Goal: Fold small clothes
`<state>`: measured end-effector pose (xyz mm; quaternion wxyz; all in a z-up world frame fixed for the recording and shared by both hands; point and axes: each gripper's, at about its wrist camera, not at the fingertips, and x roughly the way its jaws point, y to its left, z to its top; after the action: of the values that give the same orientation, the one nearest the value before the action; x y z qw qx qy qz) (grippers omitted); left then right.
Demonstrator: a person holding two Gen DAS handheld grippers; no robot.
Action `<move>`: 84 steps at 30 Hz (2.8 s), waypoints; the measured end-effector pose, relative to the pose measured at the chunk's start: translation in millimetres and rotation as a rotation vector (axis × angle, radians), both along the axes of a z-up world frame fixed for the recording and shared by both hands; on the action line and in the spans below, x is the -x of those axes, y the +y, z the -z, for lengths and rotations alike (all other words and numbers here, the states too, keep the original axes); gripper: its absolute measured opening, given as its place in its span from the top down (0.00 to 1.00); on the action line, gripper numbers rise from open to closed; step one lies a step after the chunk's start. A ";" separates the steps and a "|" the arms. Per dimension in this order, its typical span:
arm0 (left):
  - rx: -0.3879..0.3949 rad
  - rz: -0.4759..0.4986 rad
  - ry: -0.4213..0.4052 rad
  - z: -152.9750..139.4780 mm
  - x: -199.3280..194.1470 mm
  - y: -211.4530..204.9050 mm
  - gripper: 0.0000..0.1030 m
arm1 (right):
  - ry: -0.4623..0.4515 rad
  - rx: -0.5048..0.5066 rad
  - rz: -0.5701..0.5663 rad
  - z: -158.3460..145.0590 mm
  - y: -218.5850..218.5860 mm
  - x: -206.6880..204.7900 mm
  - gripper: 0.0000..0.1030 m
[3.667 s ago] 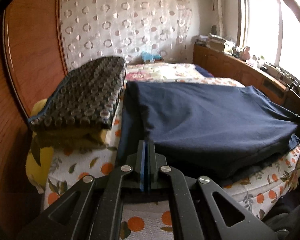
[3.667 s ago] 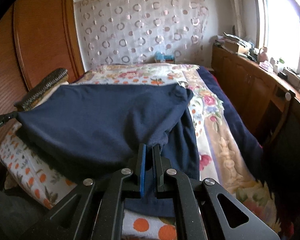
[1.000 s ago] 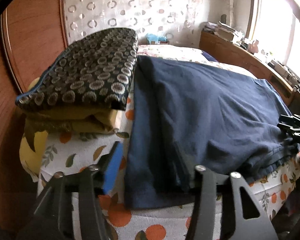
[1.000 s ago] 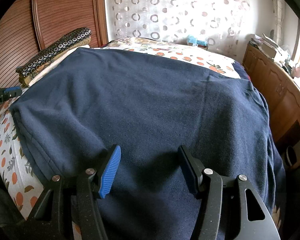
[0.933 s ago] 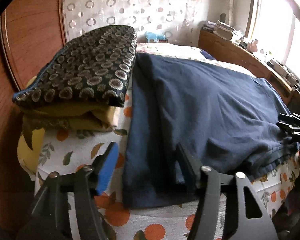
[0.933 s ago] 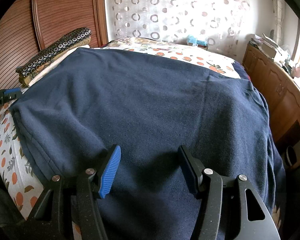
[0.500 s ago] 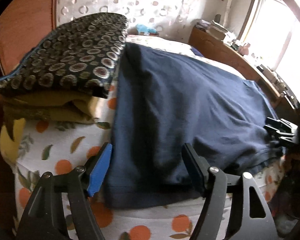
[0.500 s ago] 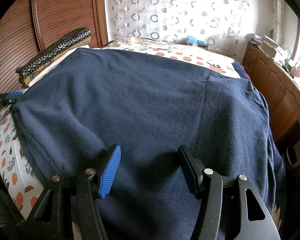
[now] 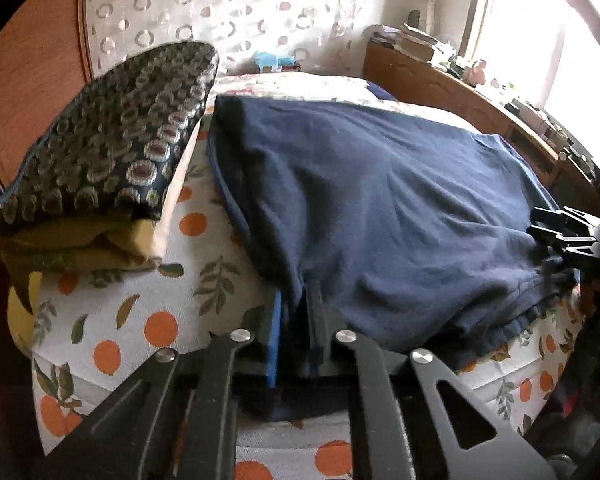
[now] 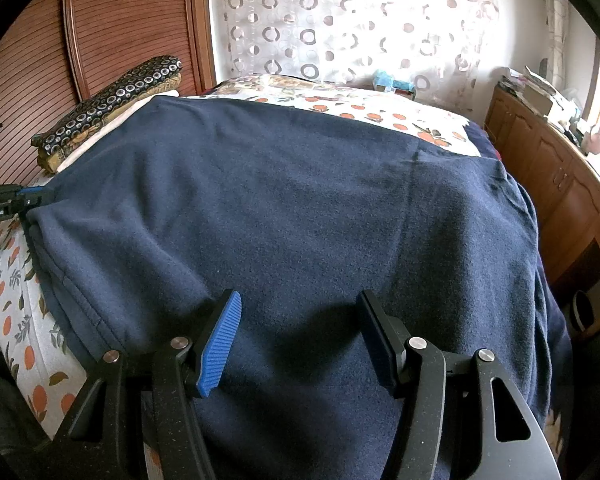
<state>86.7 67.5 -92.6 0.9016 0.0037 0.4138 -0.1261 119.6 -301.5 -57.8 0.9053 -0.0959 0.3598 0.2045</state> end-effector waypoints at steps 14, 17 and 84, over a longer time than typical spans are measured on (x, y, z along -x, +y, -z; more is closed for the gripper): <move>0.078 0.062 -0.165 -51.9 19.3 -26.7 0.91 | 0.000 0.000 0.000 0.2 -1.3 0.8 0.37; 0.083 0.080 -0.175 -55.0 18.9 -36.7 0.91 | 0.000 0.000 0.001 0.2 -1.8 0.8 0.37; 0.063 0.219 -0.234 -83.3 -0.7 -145.6 0.24 | -0.110 -0.062 0.152 -21.0 -56.4 79.6 0.36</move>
<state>87.4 -78.1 -9.4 0.9242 0.0352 0.2987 -0.2353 40.0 -358.0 -36.8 0.9391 -0.0512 0.3093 0.1406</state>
